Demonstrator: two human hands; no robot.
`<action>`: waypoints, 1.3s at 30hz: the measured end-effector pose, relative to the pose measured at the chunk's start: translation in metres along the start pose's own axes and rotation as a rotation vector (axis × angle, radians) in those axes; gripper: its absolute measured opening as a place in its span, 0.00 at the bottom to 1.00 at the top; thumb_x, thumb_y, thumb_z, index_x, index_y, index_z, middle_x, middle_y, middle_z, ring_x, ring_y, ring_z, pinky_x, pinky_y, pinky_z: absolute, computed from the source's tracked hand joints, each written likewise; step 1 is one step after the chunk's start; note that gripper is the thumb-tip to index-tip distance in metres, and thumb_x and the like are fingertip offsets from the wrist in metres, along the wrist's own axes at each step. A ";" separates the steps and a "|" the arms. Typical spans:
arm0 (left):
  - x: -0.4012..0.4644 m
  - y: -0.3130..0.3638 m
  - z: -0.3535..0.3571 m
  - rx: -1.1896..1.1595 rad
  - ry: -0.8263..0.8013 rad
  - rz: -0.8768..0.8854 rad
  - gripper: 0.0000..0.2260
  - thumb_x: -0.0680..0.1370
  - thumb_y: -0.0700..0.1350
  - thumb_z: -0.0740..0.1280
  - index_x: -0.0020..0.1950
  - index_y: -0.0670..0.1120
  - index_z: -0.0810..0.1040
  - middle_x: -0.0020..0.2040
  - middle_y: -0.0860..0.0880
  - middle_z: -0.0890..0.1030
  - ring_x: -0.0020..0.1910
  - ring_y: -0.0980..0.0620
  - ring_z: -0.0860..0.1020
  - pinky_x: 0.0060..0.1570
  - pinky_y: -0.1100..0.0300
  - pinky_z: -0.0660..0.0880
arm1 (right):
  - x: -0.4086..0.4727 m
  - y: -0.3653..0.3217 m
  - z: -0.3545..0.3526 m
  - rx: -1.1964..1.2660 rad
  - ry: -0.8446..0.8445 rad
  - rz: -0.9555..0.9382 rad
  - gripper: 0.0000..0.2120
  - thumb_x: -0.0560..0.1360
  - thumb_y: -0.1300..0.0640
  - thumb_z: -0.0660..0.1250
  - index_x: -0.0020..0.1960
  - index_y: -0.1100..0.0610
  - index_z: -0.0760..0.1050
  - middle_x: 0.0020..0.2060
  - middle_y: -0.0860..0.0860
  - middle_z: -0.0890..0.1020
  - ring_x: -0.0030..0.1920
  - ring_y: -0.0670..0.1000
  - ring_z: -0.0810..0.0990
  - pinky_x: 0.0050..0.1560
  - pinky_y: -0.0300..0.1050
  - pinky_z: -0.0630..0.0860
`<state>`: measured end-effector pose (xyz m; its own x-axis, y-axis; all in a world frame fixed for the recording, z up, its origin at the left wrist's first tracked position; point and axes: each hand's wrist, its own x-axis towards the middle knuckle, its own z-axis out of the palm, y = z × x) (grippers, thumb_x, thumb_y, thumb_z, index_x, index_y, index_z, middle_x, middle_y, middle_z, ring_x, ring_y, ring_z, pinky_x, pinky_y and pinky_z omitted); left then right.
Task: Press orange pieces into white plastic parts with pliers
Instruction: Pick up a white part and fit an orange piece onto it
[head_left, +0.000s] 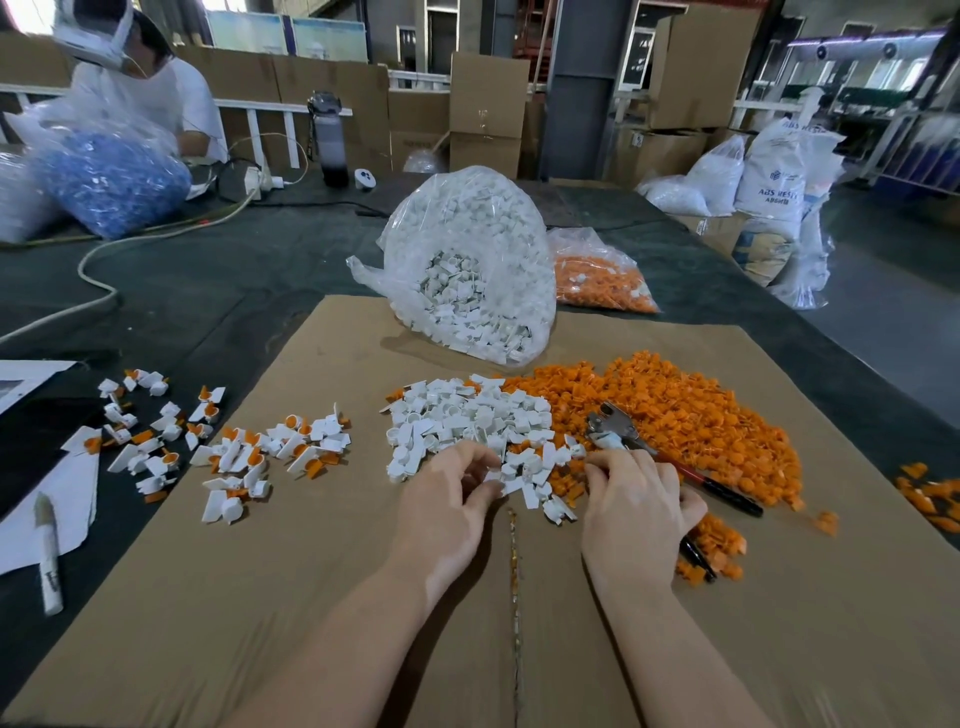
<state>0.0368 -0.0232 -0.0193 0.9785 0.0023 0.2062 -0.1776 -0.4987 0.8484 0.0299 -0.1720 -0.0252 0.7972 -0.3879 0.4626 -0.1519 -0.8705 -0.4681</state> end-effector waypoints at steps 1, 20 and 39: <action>0.001 0.001 0.002 -0.035 0.007 -0.016 0.08 0.75 0.41 0.69 0.49 0.54 0.75 0.40 0.54 0.75 0.40 0.59 0.74 0.39 0.79 0.65 | -0.001 -0.001 -0.002 0.074 0.025 -0.014 0.04 0.75 0.61 0.66 0.46 0.58 0.80 0.41 0.52 0.82 0.46 0.56 0.75 0.53 0.51 0.58; -0.001 0.008 0.010 -0.340 -0.074 -0.127 0.06 0.76 0.36 0.66 0.51 0.43 0.79 0.37 0.45 0.80 0.34 0.54 0.80 0.38 0.63 0.78 | -0.012 -0.005 -0.012 0.274 -0.056 -0.399 0.06 0.67 0.65 0.75 0.38 0.58 0.78 0.31 0.48 0.79 0.33 0.52 0.76 0.39 0.47 0.72; -0.006 0.010 0.013 -0.350 -0.059 -0.134 0.04 0.75 0.35 0.66 0.45 0.43 0.79 0.34 0.45 0.80 0.31 0.55 0.78 0.36 0.64 0.77 | -0.014 -0.004 -0.012 0.287 -0.025 -0.514 0.04 0.68 0.64 0.73 0.37 0.59 0.79 0.30 0.49 0.79 0.32 0.52 0.76 0.36 0.48 0.74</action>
<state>0.0306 -0.0397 -0.0181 0.9980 -0.0080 0.0624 -0.0628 -0.1706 0.9833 0.0127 -0.1665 -0.0205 0.7410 0.0724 0.6676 0.4192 -0.8265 -0.3757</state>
